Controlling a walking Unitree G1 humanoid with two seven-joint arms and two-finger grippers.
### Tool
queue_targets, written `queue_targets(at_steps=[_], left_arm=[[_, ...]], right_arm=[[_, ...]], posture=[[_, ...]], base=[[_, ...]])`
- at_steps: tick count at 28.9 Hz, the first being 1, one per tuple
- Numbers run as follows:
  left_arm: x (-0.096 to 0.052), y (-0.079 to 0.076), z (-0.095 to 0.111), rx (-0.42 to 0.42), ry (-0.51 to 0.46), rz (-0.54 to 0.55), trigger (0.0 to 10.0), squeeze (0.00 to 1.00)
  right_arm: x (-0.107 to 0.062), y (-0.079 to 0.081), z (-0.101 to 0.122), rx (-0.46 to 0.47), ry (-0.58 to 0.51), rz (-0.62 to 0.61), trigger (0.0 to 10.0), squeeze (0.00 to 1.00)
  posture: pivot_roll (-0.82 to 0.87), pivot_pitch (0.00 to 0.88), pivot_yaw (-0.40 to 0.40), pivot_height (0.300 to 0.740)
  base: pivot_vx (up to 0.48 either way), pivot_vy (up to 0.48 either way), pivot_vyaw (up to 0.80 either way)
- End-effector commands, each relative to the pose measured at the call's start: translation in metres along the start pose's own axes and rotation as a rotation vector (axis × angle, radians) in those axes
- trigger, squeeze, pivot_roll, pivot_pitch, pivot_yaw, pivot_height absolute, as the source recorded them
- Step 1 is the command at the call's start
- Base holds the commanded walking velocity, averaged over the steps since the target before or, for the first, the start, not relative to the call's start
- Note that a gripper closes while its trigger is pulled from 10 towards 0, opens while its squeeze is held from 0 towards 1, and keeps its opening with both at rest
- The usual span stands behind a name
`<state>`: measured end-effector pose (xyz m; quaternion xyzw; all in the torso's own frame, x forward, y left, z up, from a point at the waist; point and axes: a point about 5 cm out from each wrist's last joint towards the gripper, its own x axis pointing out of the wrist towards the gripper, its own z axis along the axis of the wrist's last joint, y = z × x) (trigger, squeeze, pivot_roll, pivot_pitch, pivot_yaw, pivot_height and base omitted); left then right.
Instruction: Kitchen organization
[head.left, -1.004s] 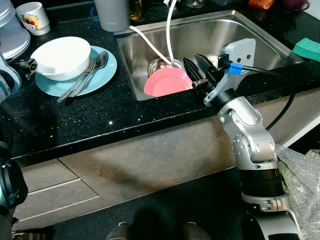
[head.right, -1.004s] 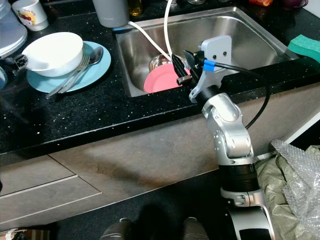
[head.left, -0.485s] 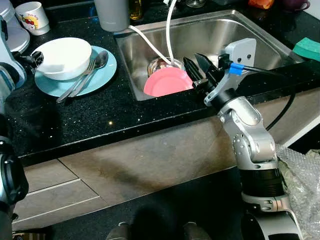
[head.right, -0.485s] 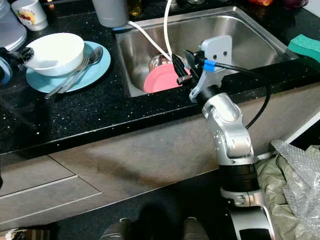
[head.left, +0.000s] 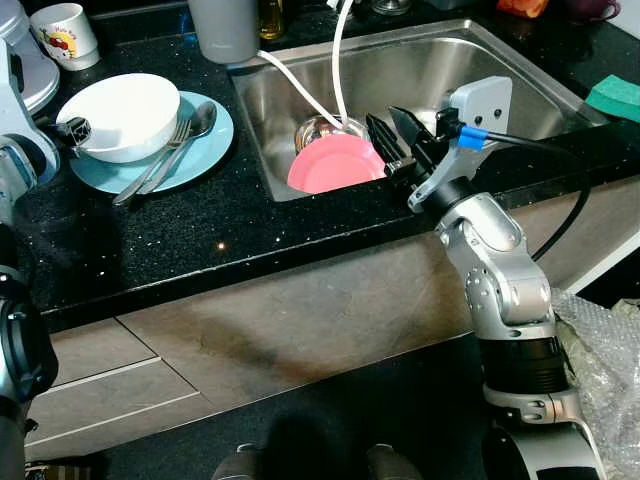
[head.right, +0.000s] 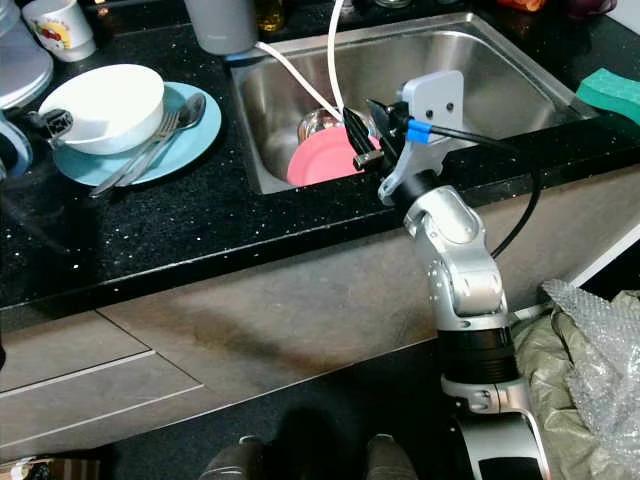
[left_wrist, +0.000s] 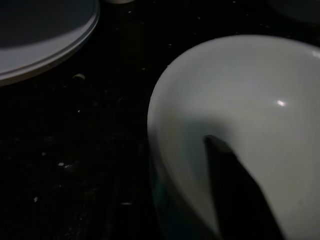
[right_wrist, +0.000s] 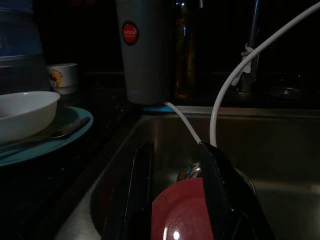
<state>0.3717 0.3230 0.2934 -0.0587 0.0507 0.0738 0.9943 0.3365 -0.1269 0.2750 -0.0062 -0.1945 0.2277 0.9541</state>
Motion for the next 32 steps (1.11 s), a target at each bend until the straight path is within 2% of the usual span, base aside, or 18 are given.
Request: queue_targets(at_steps=[1, 12, 17, 20, 22, 23, 25, 26, 27, 32], left_arm=[[-0.001, 0.003, 0.001, -0.009, 0.014, 0.005, 0.0, 0.0], [-0.001, 0.003, 0.004, -0.017, 0.018, -0.002, 0.0, 0.0], [-0.002, 0.004, 0.017, 0.026, -0.066, 0.022, 0.0, 0.0], [-0.005, -0.01, 0.039, 0.088, -0.236, -0.039, 0.0, 0.0], [-0.008, -0.024, 0.049, 0.091, -0.326, -0.116, 0.0, 0.0], [-0.008, -0.024, 0.049, 0.091, -0.326, -0.116, 0.0, 0.0], [-0.013, -0.043, 0.059, 0.092, -0.43, -0.213, 0.0, 0.0], [-0.013, -0.043, 0.059, 0.092, -0.43, -0.213, 0.0, 0.0], [-0.018, -0.058, 0.066, 0.068, -0.522, -0.287, 0.0, 0.0], [-0.024, -0.074, 0.068, 0.044, -0.603, -0.37, 0.0, 0.0]], right_arm=[[-0.001, 0.002, -0.001, -0.006, -0.003, 0.008, 10.0, 0.0], [-0.001, 0.002, -0.001, -0.007, -0.004, 0.005, 10.0, 0.0], [0.0, 0.001, -0.001, -0.007, -0.006, 0.003, 10.0, 0.0], [0.0, 0.0, 0.001, -0.007, -0.014, -0.004, 10.0, 0.0], [0.0, 0.0, 0.002, -0.004, -0.018, -0.007, 10.0, 0.0], [0.0, 0.0, 0.002, -0.004, -0.018, -0.007, 10.0, 0.0], [0.0, 0.0, 0.003, 0.012, -0.022, -0.011, 10.0, 0.0], [0.0, 0.0, 0.003, 0.012, -0.022, -0.011, 10.0, 0.0], [0.0, 0.001, 0.003, 0.031, -0.024, -0.013, 10.0, 0.0], [0.0, 0.002, 0.003, 0.1, -0.03, -0.035, 10.0, 0.0]], posture=[[0.04, 0.185, 0.041, 0.74], [0.04, 0.184, 0.043, 0.74], [0.04, 0.185, 0.044, 0.74], [0.04, 0.185, 0.044, 0.74], [0.04, 0.19, 0.05, 0.74], [0.04, 0.19, 0.05, 0.74], [0.04, 0.192, 0.052, 0.74], [0.04, 0.192, 0.052, 0.74], [0.04, 0.195, 0.053, 0.74], [0.04, 0.199, 0.054, 0.74]], base=[[0.0, 0.0, 0.0], [0.0, 0.0, 0.0], [0.0, 0.0, 0.0], [0.0, 0.0, 0.0], [0.0, 0.0, 0.0], [0.0, 0.0, 0.0], [0.0, 0.0, 0.0], [0.0, 0.0, 0.0], [0.0, 0.0, 0.0], [0.0, 0.0, 0.0]])
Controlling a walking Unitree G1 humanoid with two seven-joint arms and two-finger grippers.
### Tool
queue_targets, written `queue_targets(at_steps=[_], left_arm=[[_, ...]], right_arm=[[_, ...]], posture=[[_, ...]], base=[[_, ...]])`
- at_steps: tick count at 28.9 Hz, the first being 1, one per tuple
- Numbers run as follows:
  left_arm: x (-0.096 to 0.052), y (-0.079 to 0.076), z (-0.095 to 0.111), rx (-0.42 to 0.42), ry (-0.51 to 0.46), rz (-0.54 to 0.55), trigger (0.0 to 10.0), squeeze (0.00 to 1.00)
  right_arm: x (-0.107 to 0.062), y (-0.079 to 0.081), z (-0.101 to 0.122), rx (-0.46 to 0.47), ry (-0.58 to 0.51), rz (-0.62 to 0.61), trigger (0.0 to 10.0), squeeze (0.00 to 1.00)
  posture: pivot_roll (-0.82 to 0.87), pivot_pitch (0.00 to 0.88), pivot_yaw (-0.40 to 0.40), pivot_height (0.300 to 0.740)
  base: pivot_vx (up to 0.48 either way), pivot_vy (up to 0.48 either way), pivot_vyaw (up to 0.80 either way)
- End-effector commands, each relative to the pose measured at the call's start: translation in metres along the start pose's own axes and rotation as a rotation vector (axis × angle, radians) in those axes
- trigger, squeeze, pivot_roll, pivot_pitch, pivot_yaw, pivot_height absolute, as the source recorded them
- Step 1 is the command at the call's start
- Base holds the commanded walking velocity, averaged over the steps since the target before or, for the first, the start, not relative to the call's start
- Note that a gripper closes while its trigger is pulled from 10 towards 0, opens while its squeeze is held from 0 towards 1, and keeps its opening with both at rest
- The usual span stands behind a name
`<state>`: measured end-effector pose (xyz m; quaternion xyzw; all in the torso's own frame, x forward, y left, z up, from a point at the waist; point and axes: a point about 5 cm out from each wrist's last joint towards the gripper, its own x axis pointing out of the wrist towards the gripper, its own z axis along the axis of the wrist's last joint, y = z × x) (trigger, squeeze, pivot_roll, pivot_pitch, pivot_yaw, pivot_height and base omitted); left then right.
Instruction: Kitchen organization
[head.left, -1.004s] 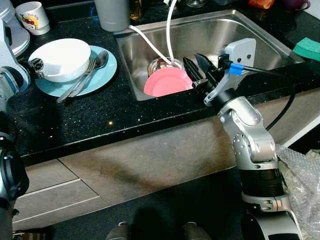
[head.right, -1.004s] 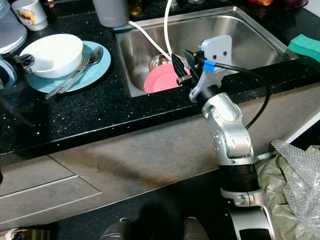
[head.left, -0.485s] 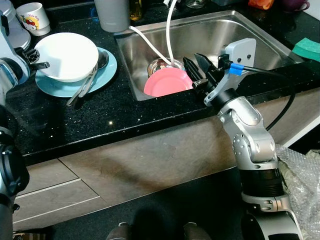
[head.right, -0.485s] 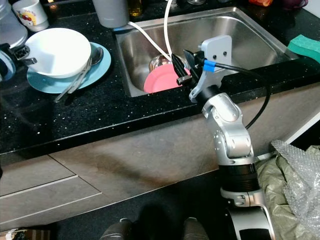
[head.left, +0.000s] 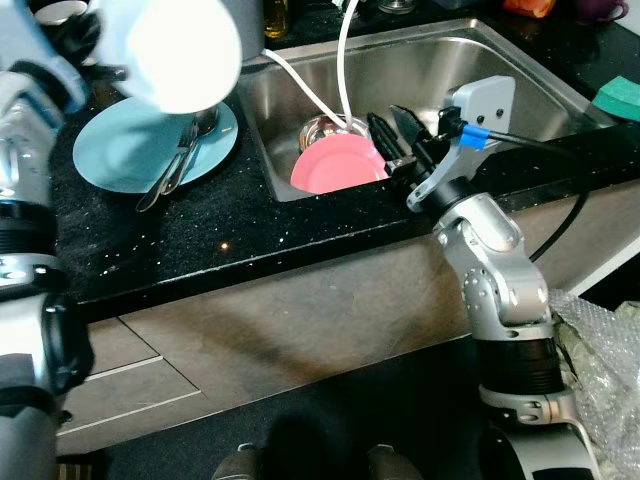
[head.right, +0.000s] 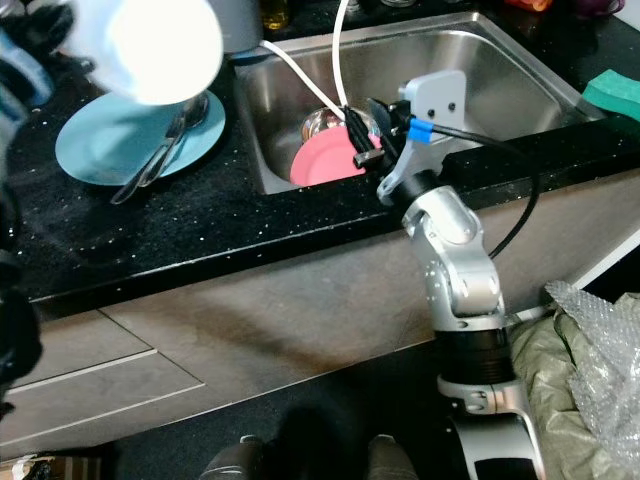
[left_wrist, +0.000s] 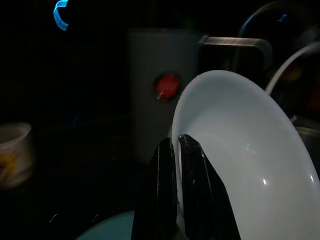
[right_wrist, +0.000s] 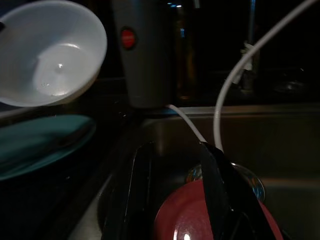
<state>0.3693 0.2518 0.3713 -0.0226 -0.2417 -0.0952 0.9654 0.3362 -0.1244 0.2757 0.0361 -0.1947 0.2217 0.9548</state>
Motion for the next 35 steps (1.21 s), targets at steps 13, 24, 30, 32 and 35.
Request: queue_targets(at_steps=[13, 24, 30, 32, 35], left_arm=[[-0.022, -0.056, -0.031, 0.078, -0.01, -0.231, 0.0, 0.0], [-0.027, -0.084, -0.034, 0.01, -0.023, -0.292, 0.0, 0.0], [-0.029, -0.09, -0.035, -0.007, -0.012, -0.318, 0.0, 0.0], [-0.029, -0.091, -0.035, -0.008, -0.008, -0.334, 0.0, 0.0], [-0.03, -0.095, -0.035, -0.01, -0.001, -0.355, 0.0, 0.0]], right_arm=[[0.002, 0.022, 0.009, 0.566, -0.046, 0.078, 10.0, 1.0], [0.002, 0.03, 0.006, 0.64, 0.003, 0.091, 10.0, 0.0], [0.001, 0.032, 0.004, 0.628, 0.035, 0.093, 10.0, 0.0], [0.001, 0.032, 0.004, 0.627, 0.038, 0.095, 10.0, 0.0], [0.001, 0.033, 0.004, 0.634, 0.036, 0.096, 8.8, 0.0]], posture=[[0.04, 0.191, 0.051, 0.74], [0.04, 0.182, 0.042, 0.74], [0.04, 0.179, 0.041, 0.74], [0.04, 0.179, 0.041, 0.74], [0.04, 0.178, 0.043, 0.74]], base=[[0.0, 0.0, 0.0], [0.0, 0.0, 0.0], [0.0, 0.0, 0.0], [0.0, 0.0, 0.0], [0.0, 0.0, 0.0]])
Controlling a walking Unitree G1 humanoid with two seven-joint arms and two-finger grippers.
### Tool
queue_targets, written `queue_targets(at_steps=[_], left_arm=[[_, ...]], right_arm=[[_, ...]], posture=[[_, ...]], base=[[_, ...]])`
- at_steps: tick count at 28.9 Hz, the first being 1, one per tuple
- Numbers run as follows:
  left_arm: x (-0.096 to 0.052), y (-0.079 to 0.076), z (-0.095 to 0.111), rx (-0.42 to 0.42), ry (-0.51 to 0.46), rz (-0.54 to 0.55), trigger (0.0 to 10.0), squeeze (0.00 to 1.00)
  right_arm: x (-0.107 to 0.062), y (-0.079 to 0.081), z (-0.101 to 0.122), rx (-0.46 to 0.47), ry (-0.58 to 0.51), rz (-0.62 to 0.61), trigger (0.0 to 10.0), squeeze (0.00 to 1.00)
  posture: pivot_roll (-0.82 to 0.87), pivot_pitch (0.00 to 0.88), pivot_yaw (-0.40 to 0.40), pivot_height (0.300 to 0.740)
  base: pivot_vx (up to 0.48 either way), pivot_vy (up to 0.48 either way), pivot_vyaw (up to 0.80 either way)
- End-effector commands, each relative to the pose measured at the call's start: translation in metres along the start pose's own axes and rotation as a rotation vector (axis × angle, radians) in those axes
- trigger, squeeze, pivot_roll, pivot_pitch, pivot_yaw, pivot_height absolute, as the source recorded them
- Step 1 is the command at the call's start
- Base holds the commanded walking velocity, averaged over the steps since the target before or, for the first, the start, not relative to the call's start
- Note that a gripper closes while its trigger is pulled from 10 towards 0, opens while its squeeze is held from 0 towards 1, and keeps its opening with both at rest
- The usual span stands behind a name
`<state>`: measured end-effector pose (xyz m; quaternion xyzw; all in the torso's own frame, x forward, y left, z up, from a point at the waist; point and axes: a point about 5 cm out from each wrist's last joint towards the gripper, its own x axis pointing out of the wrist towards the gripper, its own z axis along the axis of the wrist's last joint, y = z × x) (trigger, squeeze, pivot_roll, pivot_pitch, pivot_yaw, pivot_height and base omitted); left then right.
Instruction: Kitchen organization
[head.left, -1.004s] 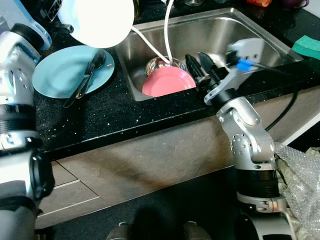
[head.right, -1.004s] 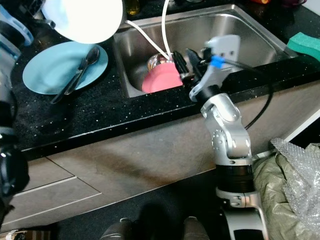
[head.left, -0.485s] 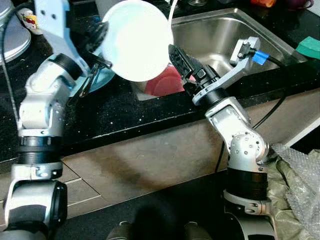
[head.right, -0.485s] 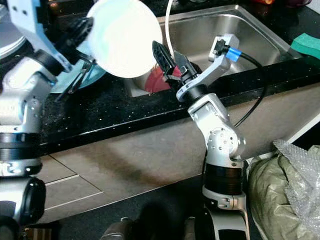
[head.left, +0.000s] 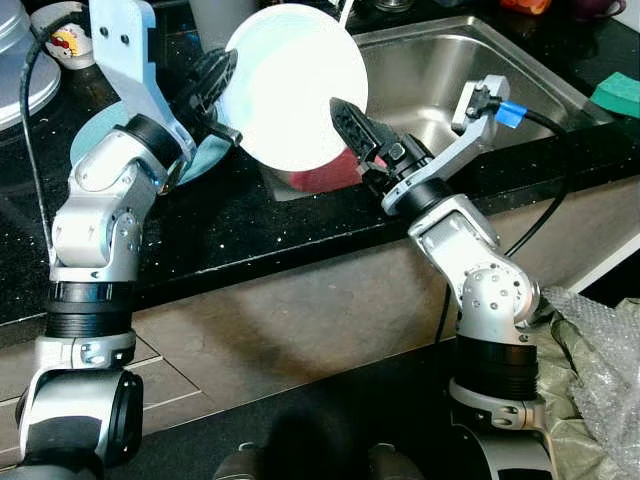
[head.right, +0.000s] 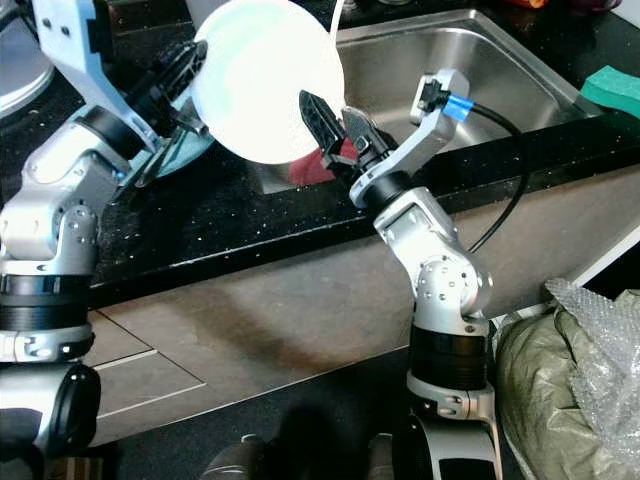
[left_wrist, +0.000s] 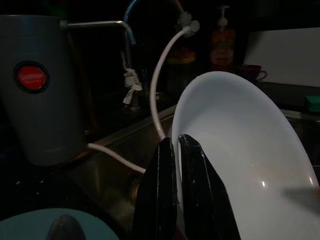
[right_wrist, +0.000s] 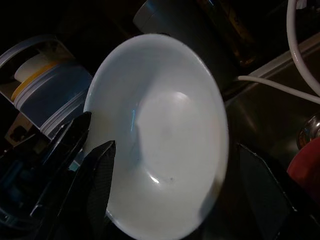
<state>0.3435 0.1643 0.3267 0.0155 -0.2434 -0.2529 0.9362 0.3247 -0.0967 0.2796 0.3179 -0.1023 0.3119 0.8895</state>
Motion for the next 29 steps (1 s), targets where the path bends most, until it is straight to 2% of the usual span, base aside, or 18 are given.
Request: queue_targets(at_steps=[1, 2, 3, 4, 22, 23, 24, 25, 26, 29], left_arm=[[-0.0007, -0.0041, 0.0002, -0.007, 0.001, -0.025, 0.0, 0.0], [-0.0007, -0.0043, 0.0005, -0.003, 0.001, -0.025, 0.0, 0.0], [-0.0007, -0.0043, 0.0005, -0.003, 0.001, -0.025, 0.0, 0.0], [-0.0006, -0.0044, 0.0004, -0.002, 0.002, -0.026, 0.0, 0.0], [0.0005, -0.0051, -0.0004, 0.012, 0.019, -0.035, 0.0, 0.0], [0.0006, -0.0049, -0.0006, 0.016, 0.021, -0.031, 2.5, 0.04], [0.0007, -0.0046, -0.0023, 0.015, 0.036, -0.027, 4.4, 0.14], [0.0007, -0.0047, -0.0028, 0.013, 0.04, -0.028, 4.4, 0.14], [0.0009, -0.0044, -0.003, 0.013, 0.039, -0.026, 10.0, 1.0], [0.0018, -0.0022, -0.0015, 0.028, 0.03, -0.007, 10.0, 1.0]], right_arm=[[-0.0017, 0.0028, -0.0011, 0.004, 0.005, 0.008, 8.8, 0.0], [-0.0017, 0.0028, -0.0009, 0.008, 0.002, 0.007, 4.1, 0.0], [-0.0017, 0.0028, -0.0009, 0.008, 0.002, 0.007, 4.1, 0.0], [-0.0017, 0.0025, -0.0005, 0.011, -0.002, 0.005, 0.0, 0.0], [-0.0018, 0.0015, 0.0015, 0.019, -0.006, 0.008, 0.0, 0.0], [-0.0017, 0.0014, 0.0015, 0.019, -0.007, 0.007, 0.0, 0.0], [-0.0018, 0.0013, 0.0018, 0.018, -0.008, 0.005, 0.0, 0.0], [-0.0019, 0.0012, 0.0018, 0.018, -0.009, 0.005, 0.0, 0.0], [-0.0018, 0.0011, 0.0019, 0.017, -0.01, 0.003, 0.0, 0.0], [-0.0016, 0.0, 0.0029, 0.015, -0.017, -0.007, 0.0, 0.0]], posture=[[0.04, 0.178, 0.043, 0.74], [0.04, 0.178, 0.043, 0.74], [0.04, 0.178, 0.043, 0.74], [0.04, 0.181, 0.045, 0.74], [0.05, 0.192, 0.05, 0.74], [0.05, 0.192, 0.05, 0.74], [0.05, 0.192, 0.05, 0.74], [0.05, 0.192, 0.05, 0.74], [0.05, 0.194, 0.051, 0.74], [0.05, 0.195, 0.052, 0.74]], base=[[0.0, 0.0, 0.0], [0.0, 0.0, 0.0], [0.0, 0.0, 0.0], [0.0, 0.0, 0.0], [0.0, 0.0, 0.0], [0.0, 0.0, 0.0], [0.0, 0.0, 0.0], [0.0, 0.0, 0.0], [0.0, 0.0, 0.0], [0.0, 0.0, 0.0]])
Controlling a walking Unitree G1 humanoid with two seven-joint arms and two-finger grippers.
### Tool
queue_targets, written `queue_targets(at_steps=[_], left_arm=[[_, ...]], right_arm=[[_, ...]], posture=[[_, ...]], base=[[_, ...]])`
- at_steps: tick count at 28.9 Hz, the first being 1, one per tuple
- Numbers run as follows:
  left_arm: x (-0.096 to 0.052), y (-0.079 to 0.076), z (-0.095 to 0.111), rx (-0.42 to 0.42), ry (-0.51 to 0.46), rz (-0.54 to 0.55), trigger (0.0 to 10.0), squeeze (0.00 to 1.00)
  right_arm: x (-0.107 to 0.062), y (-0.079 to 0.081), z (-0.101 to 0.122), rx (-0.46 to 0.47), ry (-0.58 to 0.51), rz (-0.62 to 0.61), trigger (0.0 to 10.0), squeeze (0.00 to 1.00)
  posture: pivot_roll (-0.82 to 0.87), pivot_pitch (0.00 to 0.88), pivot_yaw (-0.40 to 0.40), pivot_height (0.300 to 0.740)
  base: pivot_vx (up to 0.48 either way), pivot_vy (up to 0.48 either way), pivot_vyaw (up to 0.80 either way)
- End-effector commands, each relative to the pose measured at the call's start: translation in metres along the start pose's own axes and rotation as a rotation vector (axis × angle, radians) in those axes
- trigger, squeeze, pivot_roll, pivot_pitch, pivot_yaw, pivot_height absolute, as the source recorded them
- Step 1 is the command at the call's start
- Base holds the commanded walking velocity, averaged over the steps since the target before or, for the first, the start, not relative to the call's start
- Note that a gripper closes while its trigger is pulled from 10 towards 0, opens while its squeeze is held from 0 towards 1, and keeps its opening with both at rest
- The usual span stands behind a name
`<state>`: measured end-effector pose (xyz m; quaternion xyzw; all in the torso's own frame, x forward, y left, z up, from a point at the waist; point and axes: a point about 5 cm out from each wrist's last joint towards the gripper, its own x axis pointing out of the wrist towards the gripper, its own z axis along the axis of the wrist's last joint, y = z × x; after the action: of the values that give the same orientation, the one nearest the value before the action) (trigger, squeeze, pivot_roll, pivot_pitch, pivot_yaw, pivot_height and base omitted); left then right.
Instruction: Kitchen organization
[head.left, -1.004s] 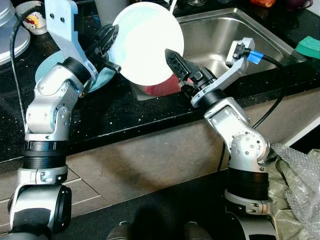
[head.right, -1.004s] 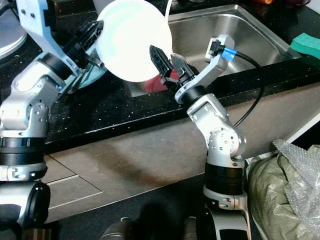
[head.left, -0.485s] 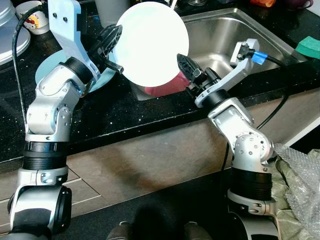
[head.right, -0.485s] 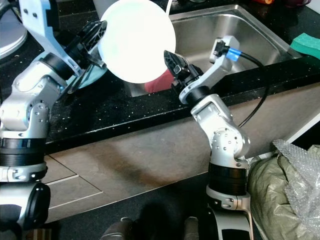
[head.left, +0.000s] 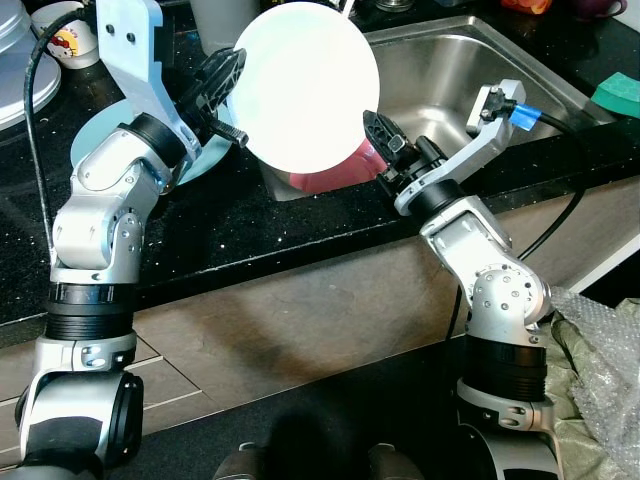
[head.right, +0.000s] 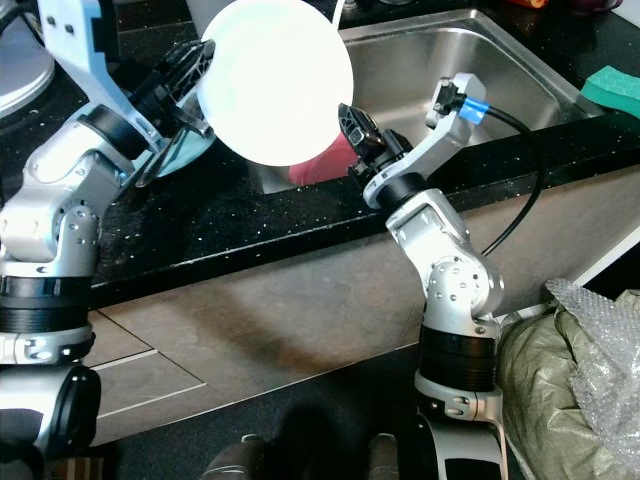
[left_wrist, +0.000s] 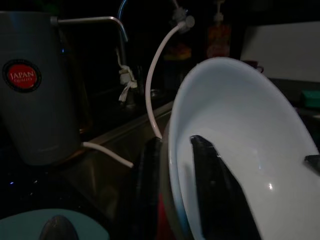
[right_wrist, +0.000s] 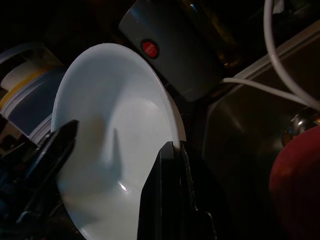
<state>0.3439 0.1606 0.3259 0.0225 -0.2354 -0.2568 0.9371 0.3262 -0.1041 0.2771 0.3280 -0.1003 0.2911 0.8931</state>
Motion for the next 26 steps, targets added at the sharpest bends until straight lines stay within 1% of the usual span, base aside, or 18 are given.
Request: queue_targets(at_steps=[1, 2, 3, 4, 5, 7, 8, 11, 13, 14, 15, 17, 19, 21, 22, 23, 24, 26], left_arm=[[0.0, 0.002, 0.0, 0.025, 0.012, 0.013, 10.0, 1.0], [0.001, 0.003, 0.001, 0.028, 0.009, 0.023, 10.0, 0.85], [0.001, 0.006, 0.003, 0.021, -0.008, 0.047, 10.0, 0.1], [0.002, 0.007, 0.004, 0.015, -0.017, 0.055, 10.0, 0.1], [0.002, 0.007, 0.008, 0.0, -0.038, 0.058, 10.0, 0.0], [0.002, 0.007, 0.012, -0.019, -0.069, 0.055, 10.0, 0.0], [0.002, 0.007, 0.017, -0.047, -0.102, 0.047, 10.0, 0.0], [0.002, 0.006, 0.021, -0.067, -0.127, 0.031, 10.0, 0.0], [0.001, 0.008, 0.022, -0.037, -0.118, 0.035, 10.0, 0.0], [0.001, 0.008, 0.022, -0.037, -0.118, 0.035, 10.0, 0.0], [0.0, 0.011, 0.02, -0.006, -0.099, 0.048, 10.0, 0.0], [-0.003, 0.018, 0.019, 0.01, -0.094, 0.097, 10.0, 0.0], [-0.004, 0.023, 0.022, -0.014, -0.118, 0.126, 10.0, 0.0], [-0.004, 0.024, 0.025, -0.033, -0.128, 0.127, 10.0, 0.0], [-0.003, 0.021, 0.02, -0.02, -0.09, 0.092, 10.0, 0.0], [-0.003, 0.019, 0.017, -0.01, -0.06, 0.067, 10.0, 0.0], [-0.002, 0.014, 0.01, 0.026, -0.003, 0.018, 10.0, 0.0], [-0.003, 0.006, -0.001, 0.077, 0.074, -0.054, 10.0, 0.0]], right_arm=[[0.002, 0.006, 0.0, 0.002, -0.004, 0.033, 0.0, 0.0], [0.002, 0.006, 0.001, 0.0, -0.007, 0.029, 0.0, 0.0], [0.002, 0.004, 0.002, -0.005, -0.019, 0.012, 0.0, 0.0], [0.002, 0.003, 0.003, -0.007, -0.024, 0.004, 0.0, 0.0], [0.003, 0.001, 0.005, -0.011, -0.035, -0.012, 0.0, 0.0], [0.004, -0.001, 0.006, -0.016, -0.047, -0.031, 0.0, 0.0], [0.005, -0.004, 0.009, -0.029, -0.059, -0.057, 0.0, 0.0], [0.006, -0.008, 0.011, -0.033, -0.077, -0.086, 0.0, 0.0], [0.006, -0.011, 0.014, -0.03, -0.096, -0.107, 0.0, 0.0], [0.006, -0.011, 0.014, -0.03, -0.096, -0.107, 0.0, 0.0], [0.006, -0.013, 0.016, -0.034, -0.108, -0.124, 0.0, 0.0], [0.007, -0.019, 0.022, -0.081, -0.136, -0.181, 0.0, 0.0], [0.006, -0.025, 0.026, -0.129, -0.151, -0.216, 0.0, 0.0], [0.006, -0.029, 0.03, -0.222, -0.155, -0.244, 0.0, 0.0], [0.008, -0.03, 0.03, -0.318, -0.137, -0.24, 0.0, 0.0], [0.009, -0.031, 0.031, -0.385, -0.123, -0.234, 0.0, 0.0], [0.011, -0.031, 0.028, -0.483, -0.088, -0.216, 0.0, 0.0], [0.015, -0.03, 0.025, -0.615, -0.045, -0.186, 0.0, 0.0]], posture=[[0.05, 0.195, 0.052, 0.74], [0.05, 0.194, 0.054, 0.74], [0.05, 0.191, 0.054, 0.74], [0.05, 0.191, 0.054, 0.74], [0.05, 0.19, 0.055, 0.74], [0.05, 0.19, 0.055, 0.74], [0.05, 0.188, 0.055, 0.74], [0.05, 0.189, 0.056, 0.74], [0.05, 0.189, 0.054, 0.74], [0.05, 0.189, 0.054, 0.74], [0.05, 0.189, 0.056, 0.74], [0.05, 0.19, 0.056, 0.74], [0.05, 0.191, 0.055, 0.74], [0.05, 0.19, 0.055, 0.74], [0.05, 0.19, 0.055, 0.74], [0.05, 0.19, 0.055, 0.74], [0.05, 0.193, 0.057, 0.74], [0.05, 0.195, 0.059, 0.74]], base=[[0.0, 0.0, 0.0], [0.0, 0.0, 0.0], [0.0, 0.0, 0.0], [0.0, 0.0, 0.0], [0.0, 0.0, 0.0], [0.0, 0.0, 0.0], [0.0, 0.0, 0.0], [0.0, 0.0, 0.0], [0.0, 0.0, 0.0], [0.0, 0.0, 0.0], [0.0, 0.0, 0.0], [0.0, 0.0, 0.0], [0.0, 0.0, 0.0], [0.0, 0.0, 0.0], [0.0, 0.0, 0.0], [0.0, 0.0, 0.0], [0.0, 0.0, 0.0], [0.0, 0.0, 0.0]])
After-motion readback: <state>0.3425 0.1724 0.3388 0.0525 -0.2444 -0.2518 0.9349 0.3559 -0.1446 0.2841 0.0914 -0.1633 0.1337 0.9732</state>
